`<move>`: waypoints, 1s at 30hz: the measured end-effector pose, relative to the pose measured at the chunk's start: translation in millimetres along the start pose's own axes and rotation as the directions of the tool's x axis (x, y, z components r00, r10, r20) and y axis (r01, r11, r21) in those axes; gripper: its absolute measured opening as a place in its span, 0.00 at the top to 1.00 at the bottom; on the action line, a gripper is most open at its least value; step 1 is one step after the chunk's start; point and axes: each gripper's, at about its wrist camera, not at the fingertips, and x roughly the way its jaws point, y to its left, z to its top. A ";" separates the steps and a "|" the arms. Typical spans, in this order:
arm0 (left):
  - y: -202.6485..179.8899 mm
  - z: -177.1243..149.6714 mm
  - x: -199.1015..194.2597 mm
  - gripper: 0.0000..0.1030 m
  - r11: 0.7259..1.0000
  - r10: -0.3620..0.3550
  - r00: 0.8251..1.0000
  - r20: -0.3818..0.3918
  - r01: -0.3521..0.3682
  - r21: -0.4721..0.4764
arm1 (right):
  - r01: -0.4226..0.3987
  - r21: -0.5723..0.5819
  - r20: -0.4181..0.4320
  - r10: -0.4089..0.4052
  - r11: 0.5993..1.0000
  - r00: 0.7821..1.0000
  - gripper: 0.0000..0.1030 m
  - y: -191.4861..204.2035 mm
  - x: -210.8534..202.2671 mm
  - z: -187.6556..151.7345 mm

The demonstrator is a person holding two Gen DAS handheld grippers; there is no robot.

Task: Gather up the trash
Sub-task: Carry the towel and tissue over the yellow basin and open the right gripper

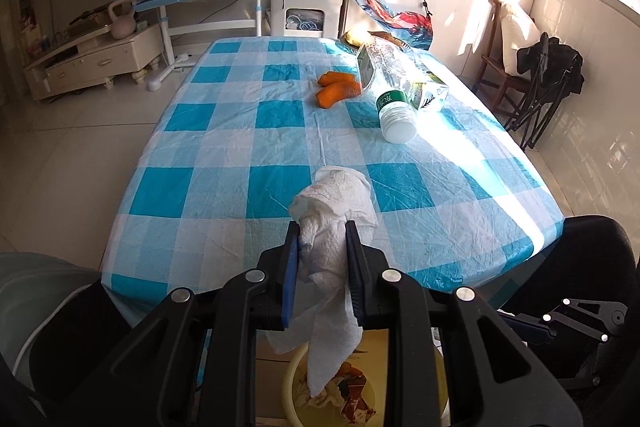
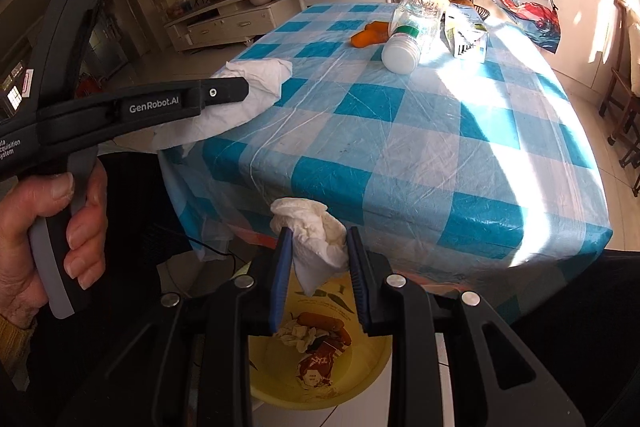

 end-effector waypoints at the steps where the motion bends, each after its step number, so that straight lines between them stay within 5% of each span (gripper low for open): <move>1: -0.6 -0.1 -2.2 0.79 1.000 0.000 1.000 0.003 0.000 0.001 | -0.004 -0.007 -0.009 0.004 1.000 1.000 0.73 2.6 0.4 -2.7; 18: -1.7 -5.8 -30.7 0.79 1.000 0.006 0.999 0.040 -0.006 0.006 | -0.028 -0.079 -0.122 0.018 0.997 0.992 0.67 29.2 9.1 -24.5; 30: -6.4 -11.1 -39.4 0.79 1.000 -0.001 0.999 0.041 0.000 0.016 | -0.005 -0.017 -0.061 0.004 1.000 0.998 0.40 19.5 -1.2 -21.1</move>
